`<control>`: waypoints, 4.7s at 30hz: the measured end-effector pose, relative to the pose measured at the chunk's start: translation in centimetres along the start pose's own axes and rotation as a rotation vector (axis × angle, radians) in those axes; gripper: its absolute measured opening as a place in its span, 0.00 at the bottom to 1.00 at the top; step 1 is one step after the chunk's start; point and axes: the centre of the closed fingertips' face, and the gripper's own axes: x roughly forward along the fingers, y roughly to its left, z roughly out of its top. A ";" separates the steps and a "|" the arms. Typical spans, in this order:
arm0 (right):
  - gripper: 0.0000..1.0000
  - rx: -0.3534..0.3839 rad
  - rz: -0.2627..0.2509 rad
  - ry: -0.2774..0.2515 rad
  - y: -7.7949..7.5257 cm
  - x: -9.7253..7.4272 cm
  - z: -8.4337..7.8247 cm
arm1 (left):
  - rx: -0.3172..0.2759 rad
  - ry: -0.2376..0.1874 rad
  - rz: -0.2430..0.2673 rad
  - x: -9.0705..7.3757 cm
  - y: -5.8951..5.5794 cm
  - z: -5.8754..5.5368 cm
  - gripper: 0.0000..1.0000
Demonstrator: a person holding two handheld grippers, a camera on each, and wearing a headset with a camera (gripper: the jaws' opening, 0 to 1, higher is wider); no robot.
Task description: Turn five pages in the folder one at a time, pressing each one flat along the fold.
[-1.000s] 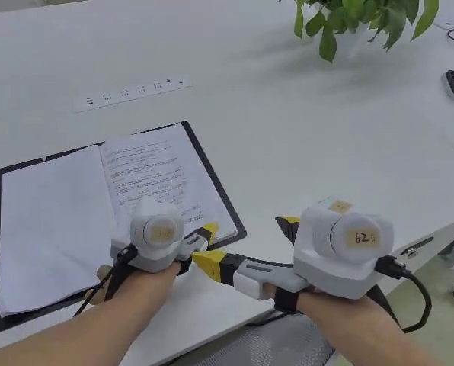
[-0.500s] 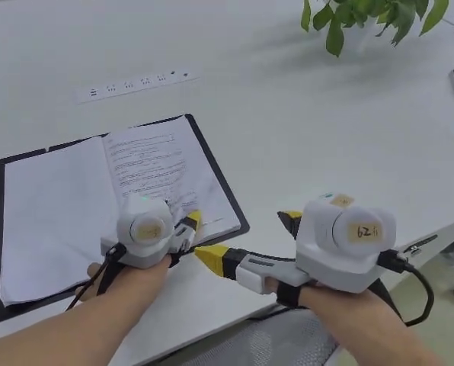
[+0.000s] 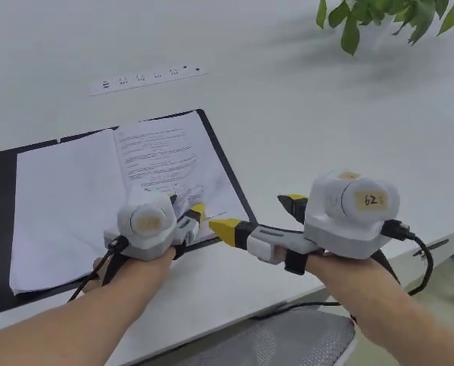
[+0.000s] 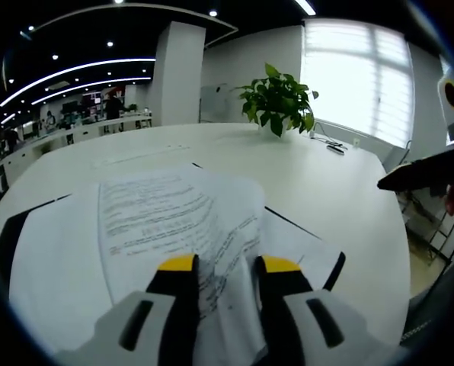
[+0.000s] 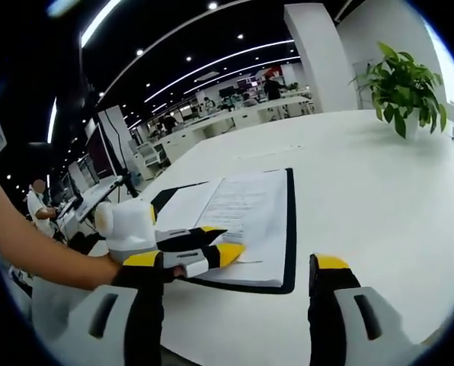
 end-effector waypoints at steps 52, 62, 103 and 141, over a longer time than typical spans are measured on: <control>0.08 0.356 0.211 0.027 -4.0 10.9 2.4 | -0.068 0.011 0.004 0.5 -0.5 0.6 0.31; 0.00 0.484 0.198 0.029 -4.8 10.4 2.8 | -0.103 0.045 -0.048 -0.4 -1.3 0.5 0.37; 0.00 0.476 0.290 -0.092 6.4 8.8 9.6 | -0.190 -0.176 0.025 -16.8 6.2 4.8 0.54; 0.00 0.155 0.266 0.169 21.9 16.2 4.9 | -0.123 -0.177 0.133 -24.6 12.9 3.2 0.54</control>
